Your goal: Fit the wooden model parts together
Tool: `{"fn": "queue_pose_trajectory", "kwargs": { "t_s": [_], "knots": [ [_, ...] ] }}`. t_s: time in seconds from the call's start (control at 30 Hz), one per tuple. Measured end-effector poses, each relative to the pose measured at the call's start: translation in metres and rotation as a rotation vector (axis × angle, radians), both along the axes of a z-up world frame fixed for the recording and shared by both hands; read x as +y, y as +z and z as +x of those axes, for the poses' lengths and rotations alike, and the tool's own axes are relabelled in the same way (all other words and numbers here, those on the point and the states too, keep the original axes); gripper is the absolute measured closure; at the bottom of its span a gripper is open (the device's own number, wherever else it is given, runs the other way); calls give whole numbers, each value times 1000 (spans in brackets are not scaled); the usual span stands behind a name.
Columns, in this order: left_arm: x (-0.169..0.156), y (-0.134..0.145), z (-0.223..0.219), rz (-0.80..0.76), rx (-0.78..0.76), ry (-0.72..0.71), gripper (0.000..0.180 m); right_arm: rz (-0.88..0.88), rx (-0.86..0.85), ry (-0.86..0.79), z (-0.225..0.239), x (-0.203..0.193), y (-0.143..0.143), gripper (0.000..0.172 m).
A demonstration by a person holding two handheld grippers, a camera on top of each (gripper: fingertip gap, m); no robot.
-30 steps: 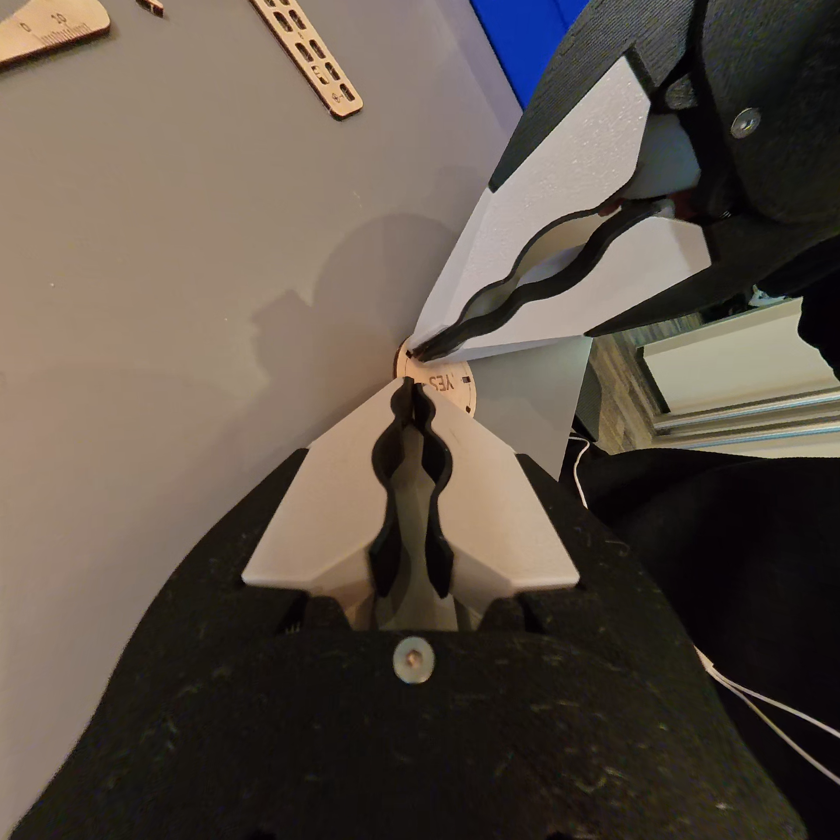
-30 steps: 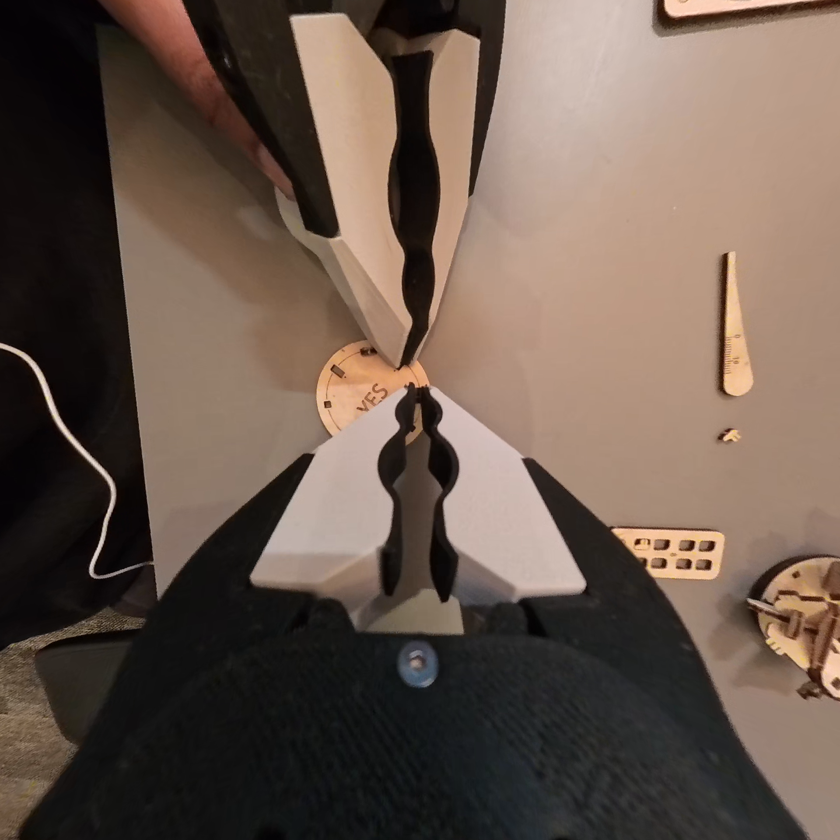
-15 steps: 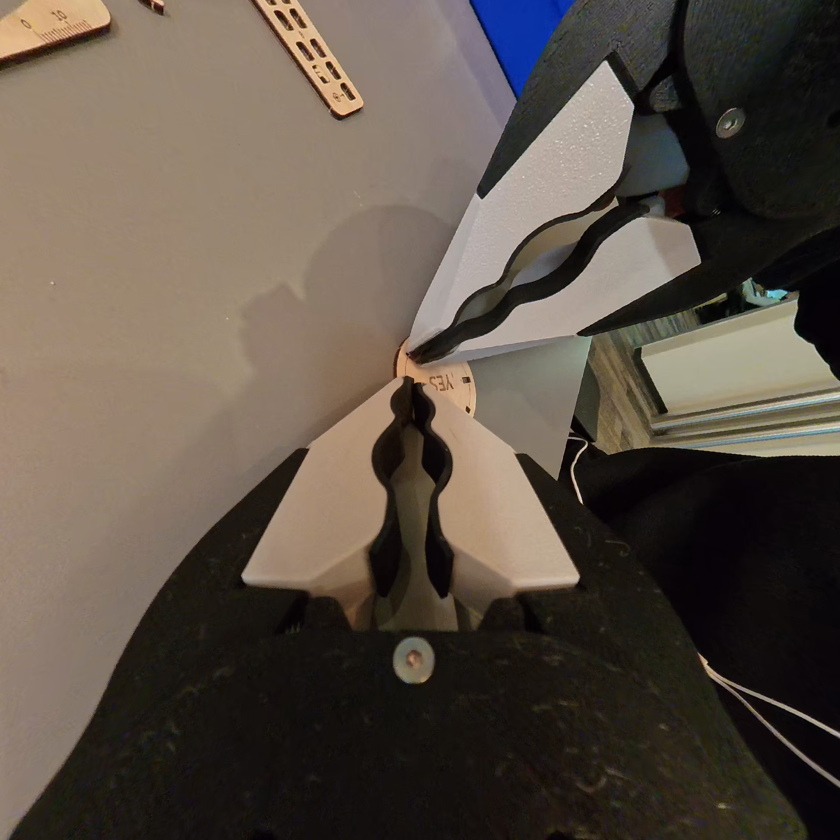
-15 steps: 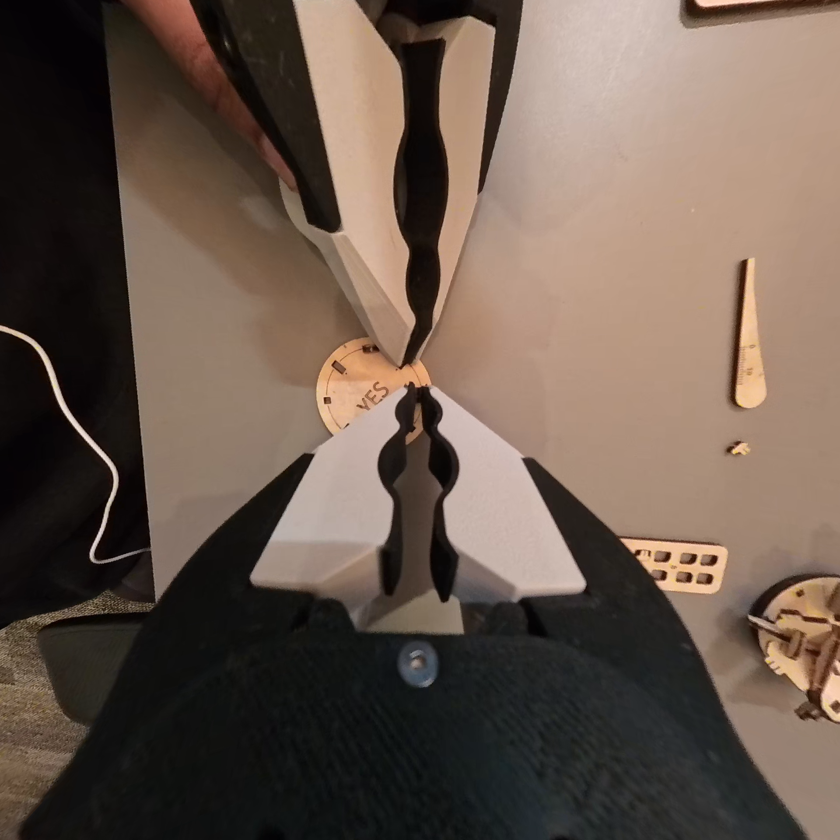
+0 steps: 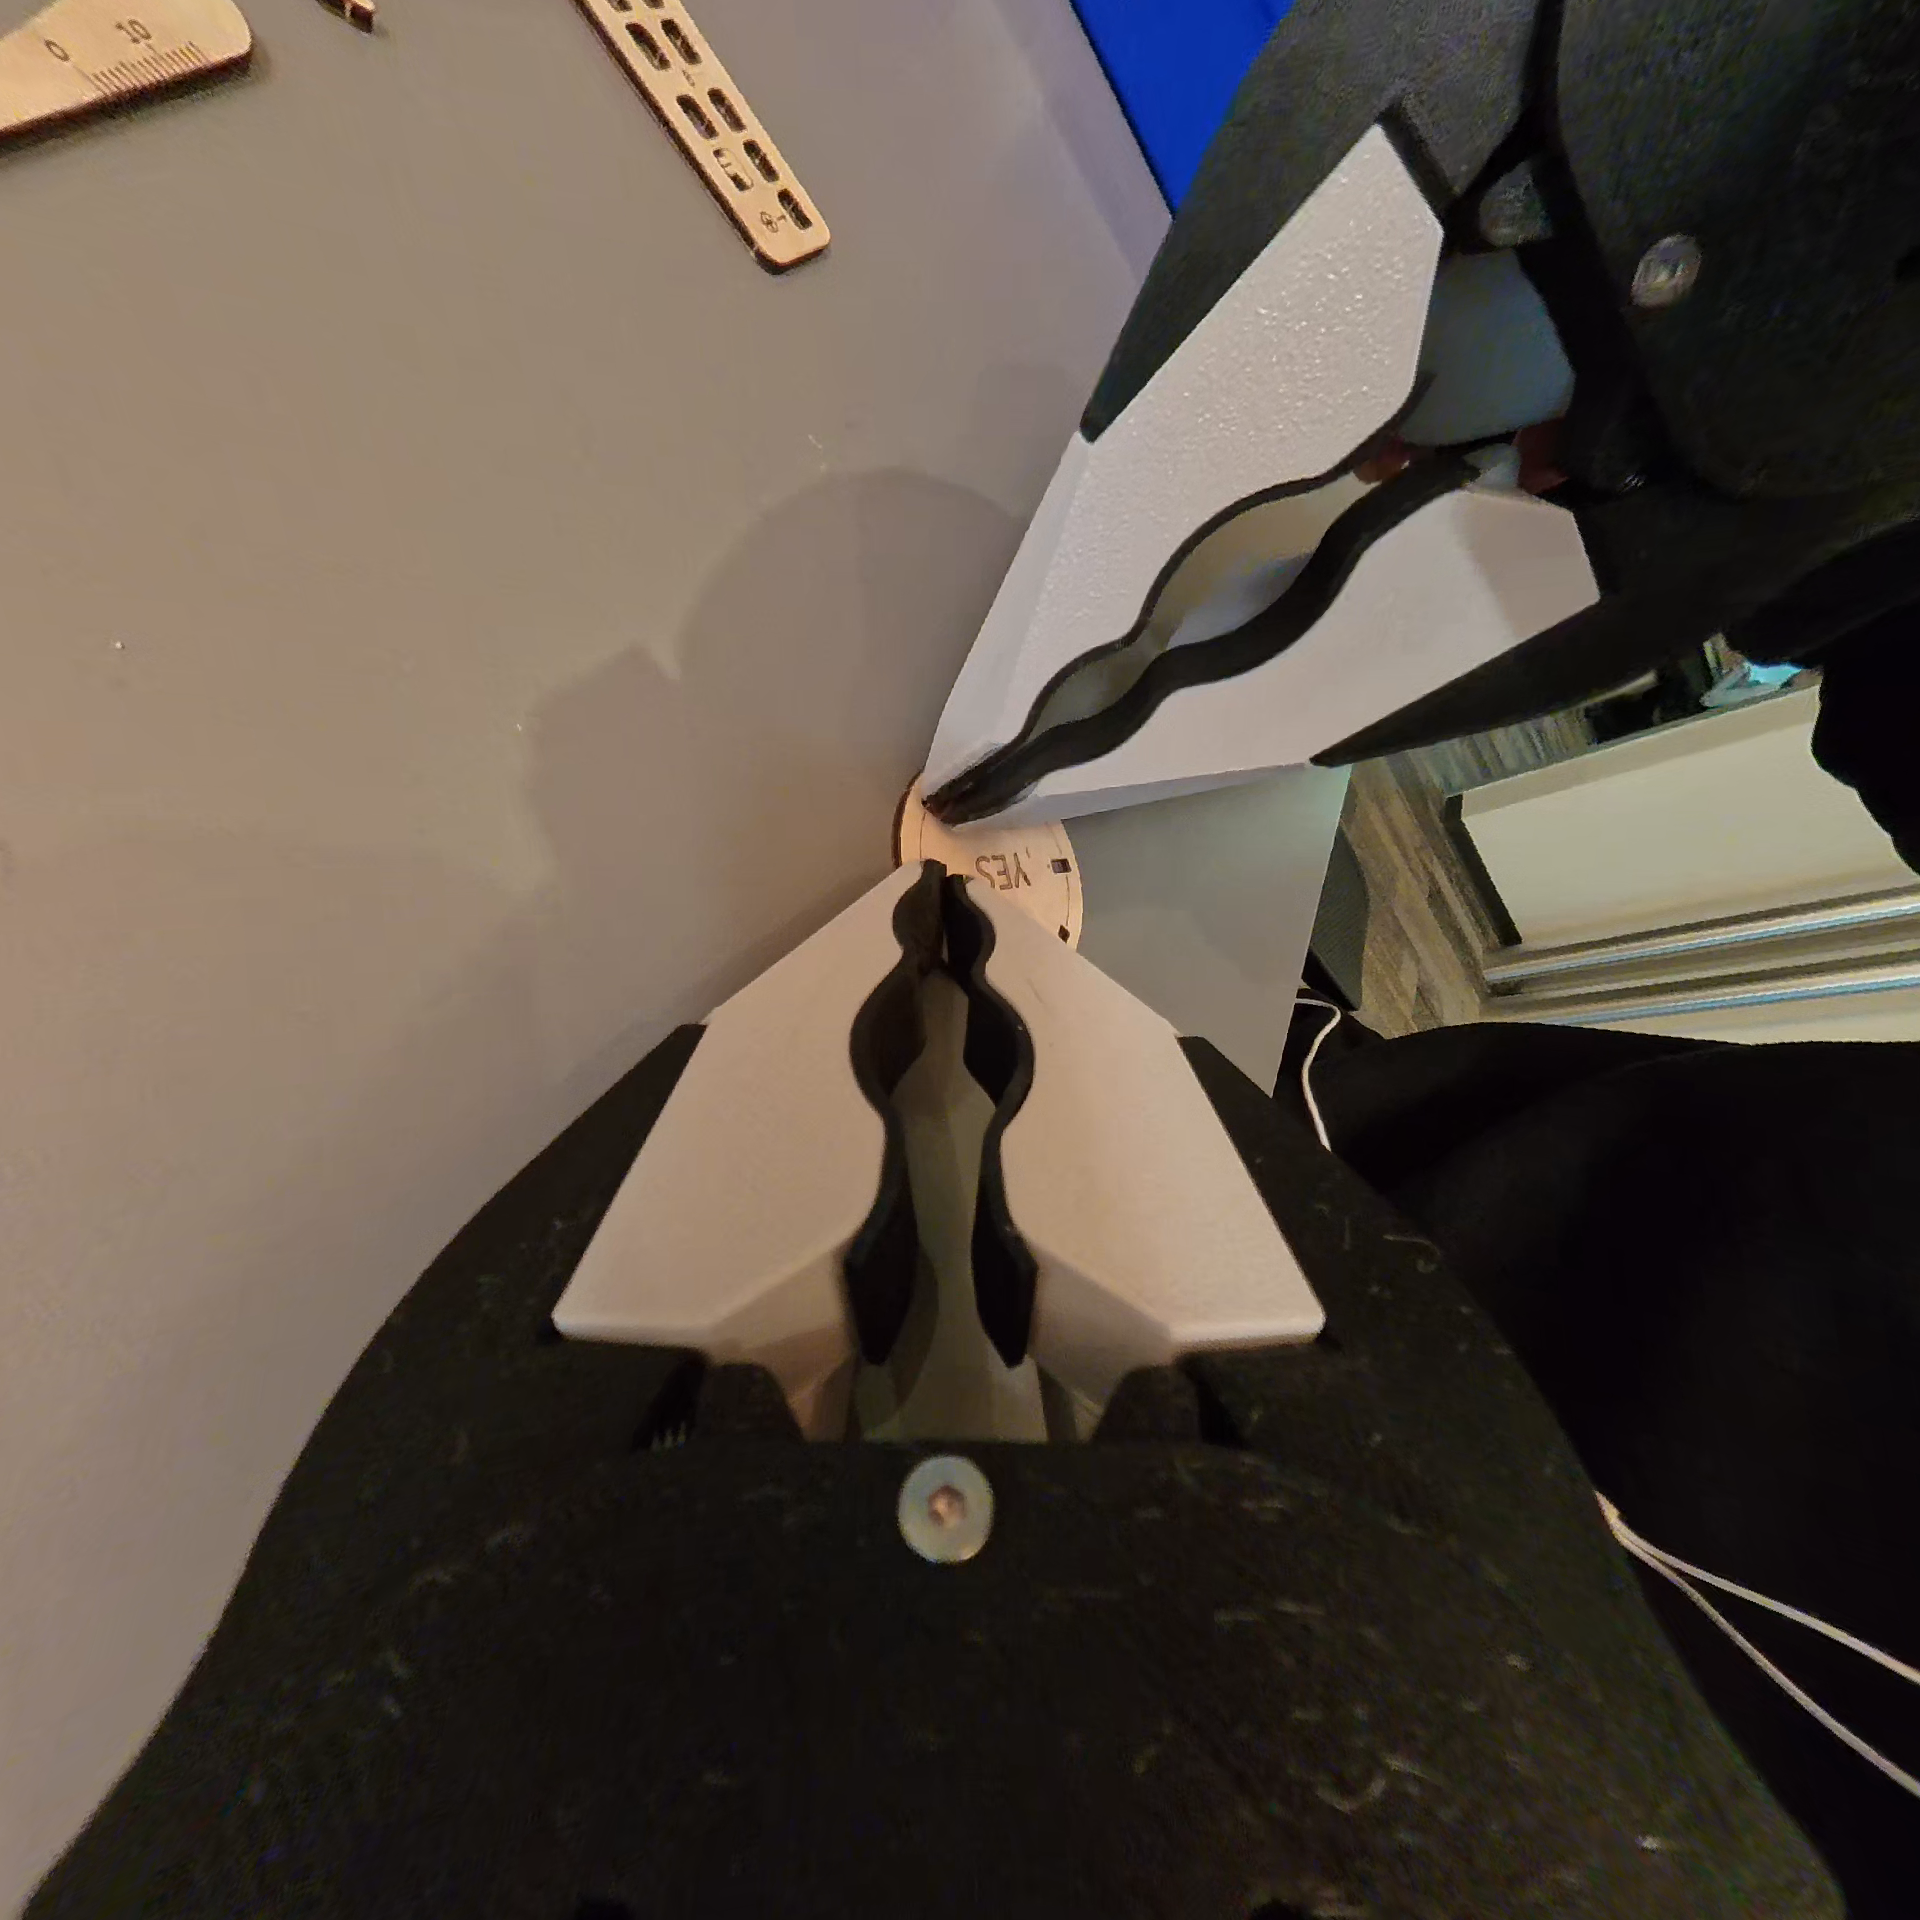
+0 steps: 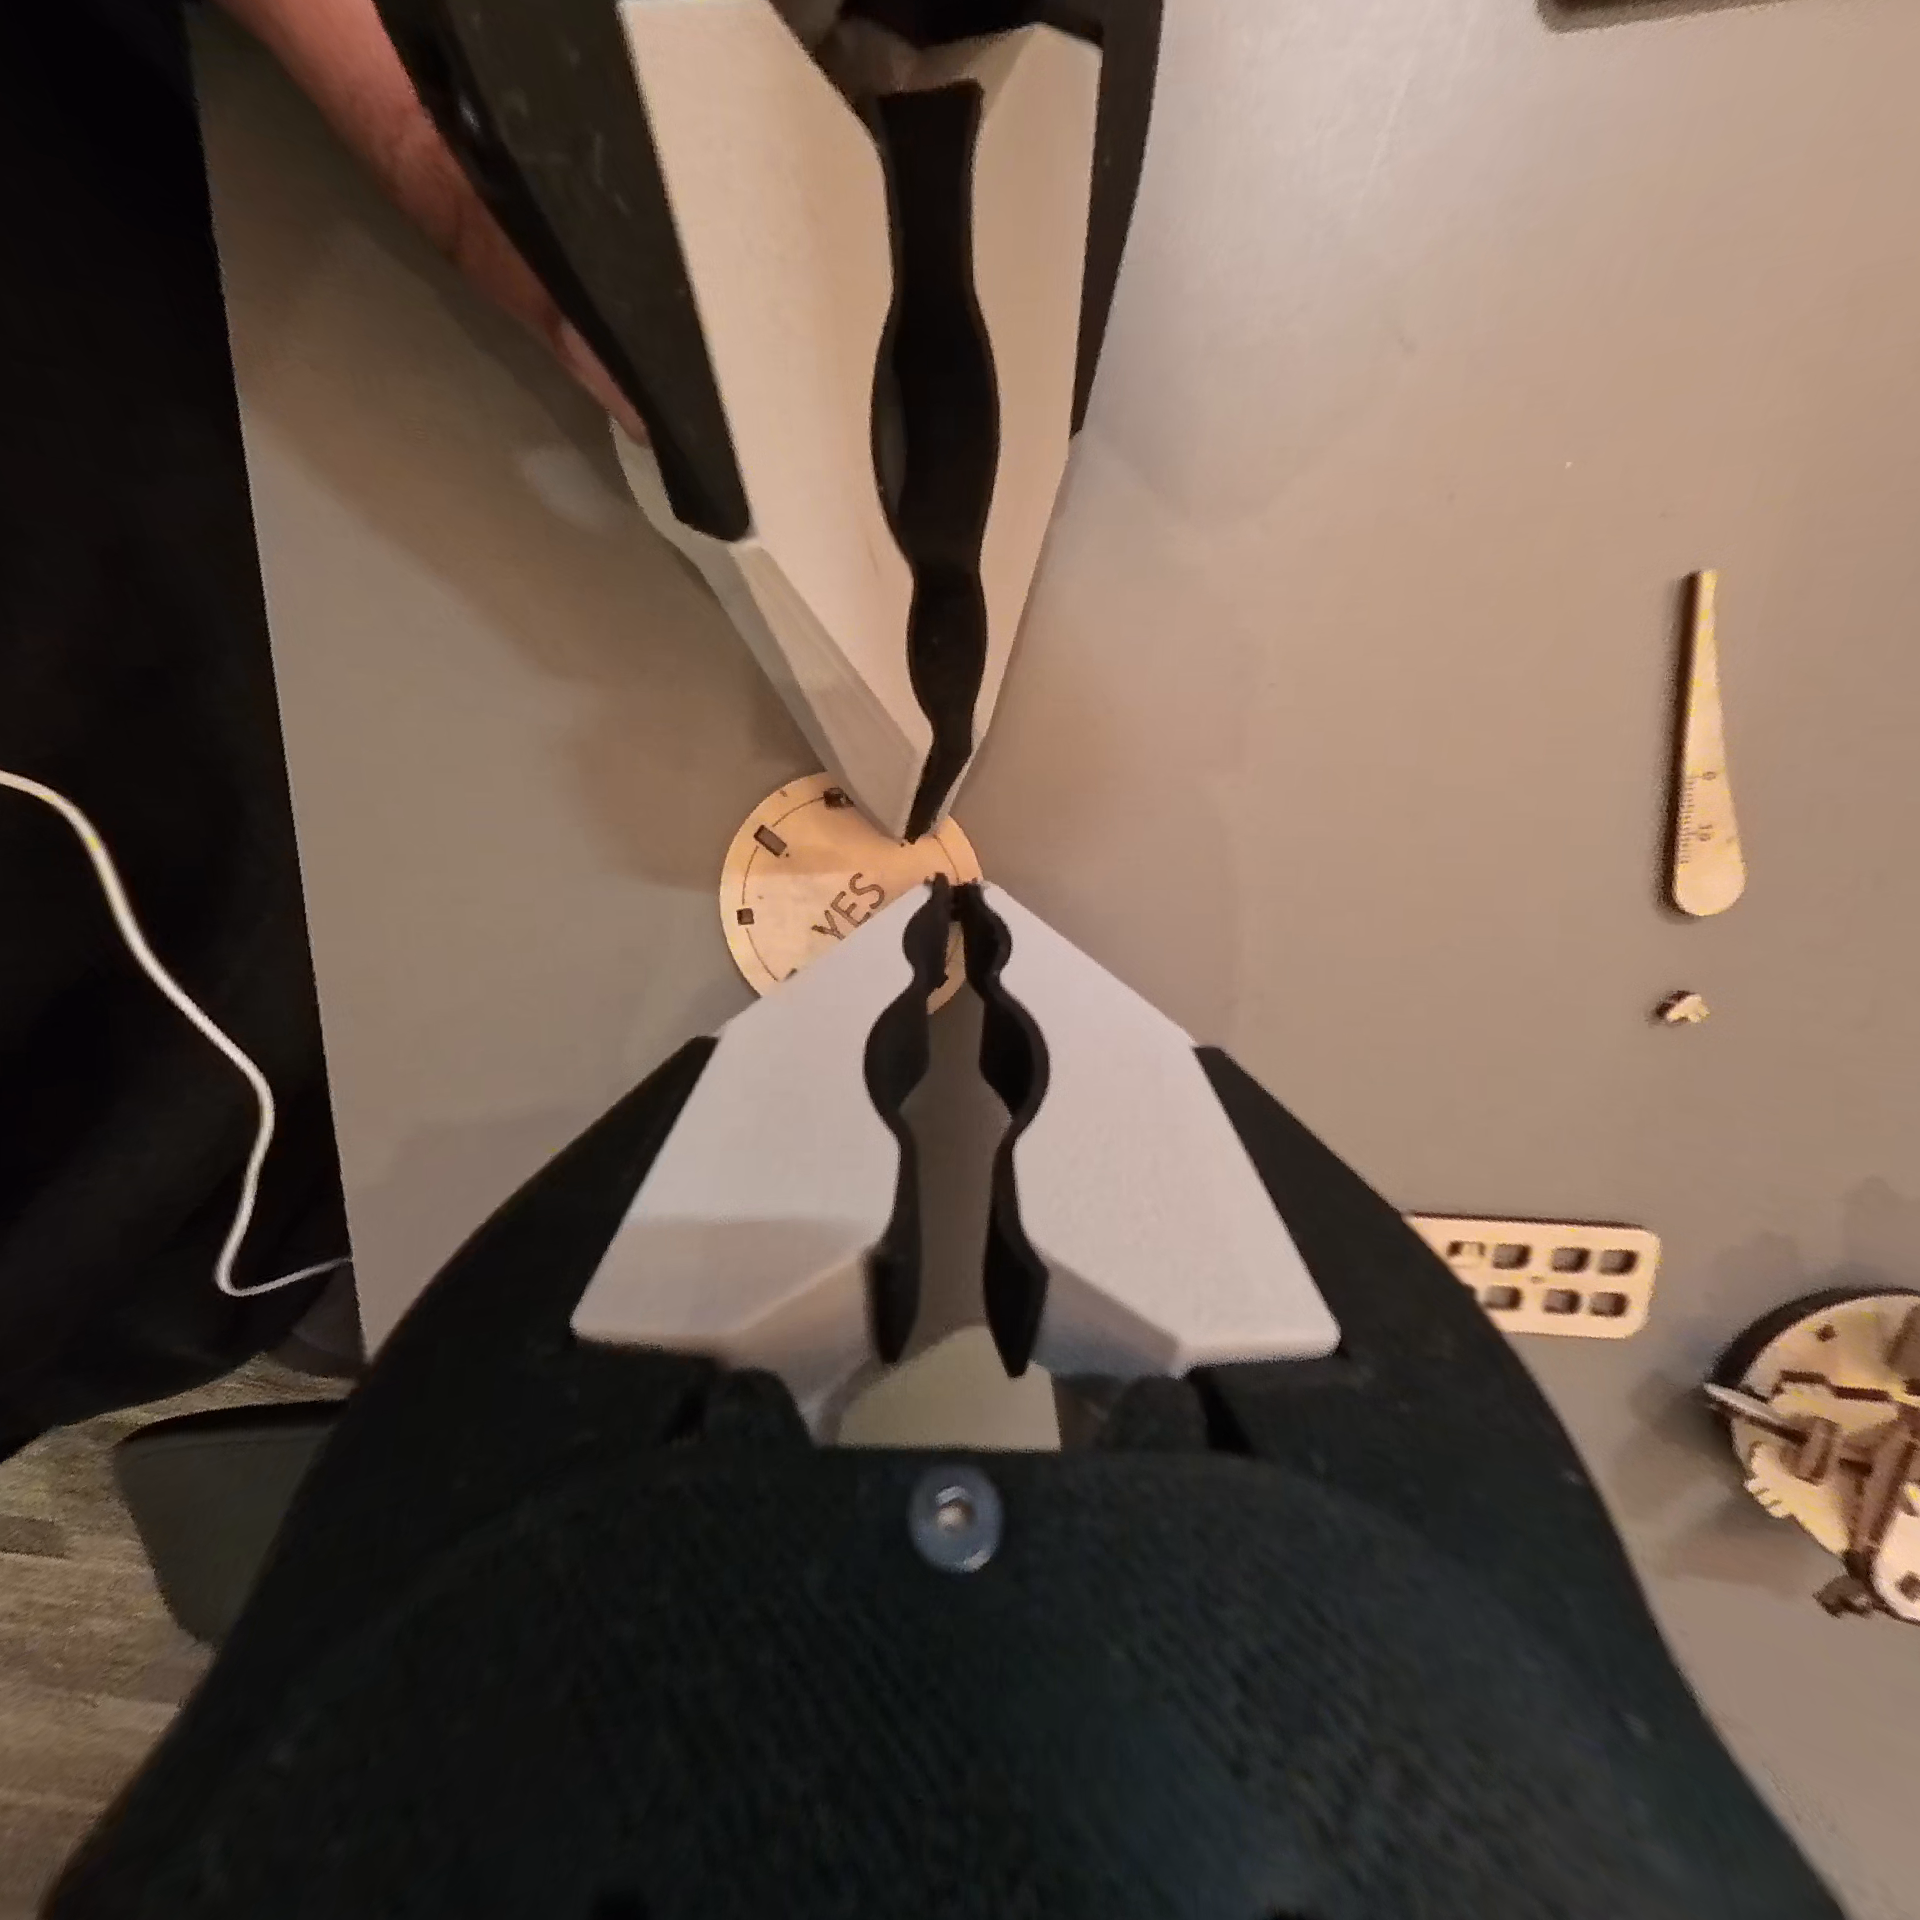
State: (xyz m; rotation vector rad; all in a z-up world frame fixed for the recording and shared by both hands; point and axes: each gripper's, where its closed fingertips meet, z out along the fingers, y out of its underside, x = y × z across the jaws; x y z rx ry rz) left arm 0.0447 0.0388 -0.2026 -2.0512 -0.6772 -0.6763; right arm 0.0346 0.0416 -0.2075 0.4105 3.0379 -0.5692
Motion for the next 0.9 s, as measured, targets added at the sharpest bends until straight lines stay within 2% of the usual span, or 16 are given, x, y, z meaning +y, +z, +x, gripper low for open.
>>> {"fn": "queue_pose_trajectory", "kwargs": {
  "t_s": [0.1, 0.37, 0.47, 0.67, 0.9],
  "knots": [
    [0, 0, 0, 0, 0, 0, 180, -22, -38, -53, 0, 0, -1, 171],
    [0, 0, 0, 4, -2, -2, 180, -34, 67, -61, -1, 1, -1, 169],
    [0, 1, 0, 5, -5, -3, 180, -60, 47, -71, 5, -1, 1, 146],
    [0, 1, 1, 9, -11, -5, 180, -66, 79, -90, 3, 4, 7, 147],
    [0, 1, 1, 14, -16, -7, 180, -58, 66, -108, -8, 5, 0, 156]
  ]
}}
